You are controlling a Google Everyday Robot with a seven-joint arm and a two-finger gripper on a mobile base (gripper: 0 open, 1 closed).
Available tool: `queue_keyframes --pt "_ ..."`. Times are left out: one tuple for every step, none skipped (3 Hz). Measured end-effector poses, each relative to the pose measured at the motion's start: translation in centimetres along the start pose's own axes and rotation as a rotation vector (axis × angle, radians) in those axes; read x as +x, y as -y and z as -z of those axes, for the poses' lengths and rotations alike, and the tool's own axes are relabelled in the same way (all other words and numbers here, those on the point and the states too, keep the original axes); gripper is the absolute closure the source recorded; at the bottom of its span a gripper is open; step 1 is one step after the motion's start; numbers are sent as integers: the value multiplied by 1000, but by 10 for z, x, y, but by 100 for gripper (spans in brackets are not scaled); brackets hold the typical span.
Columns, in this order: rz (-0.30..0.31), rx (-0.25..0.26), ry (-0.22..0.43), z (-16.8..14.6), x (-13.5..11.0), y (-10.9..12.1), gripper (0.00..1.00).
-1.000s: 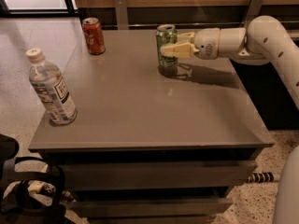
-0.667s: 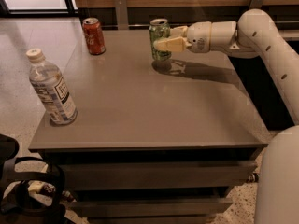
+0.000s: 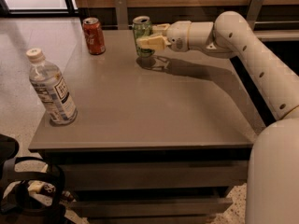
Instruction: Move green can near coke can
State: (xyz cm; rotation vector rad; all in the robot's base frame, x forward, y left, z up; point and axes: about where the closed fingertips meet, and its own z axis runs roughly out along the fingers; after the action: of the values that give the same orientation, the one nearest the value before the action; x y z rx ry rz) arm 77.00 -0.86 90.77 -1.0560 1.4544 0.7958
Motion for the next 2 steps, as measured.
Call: queue_keyframes --pt "8 -6 56 -33 3 2 100" --pt "30 -14 109 -66 1 12 100"
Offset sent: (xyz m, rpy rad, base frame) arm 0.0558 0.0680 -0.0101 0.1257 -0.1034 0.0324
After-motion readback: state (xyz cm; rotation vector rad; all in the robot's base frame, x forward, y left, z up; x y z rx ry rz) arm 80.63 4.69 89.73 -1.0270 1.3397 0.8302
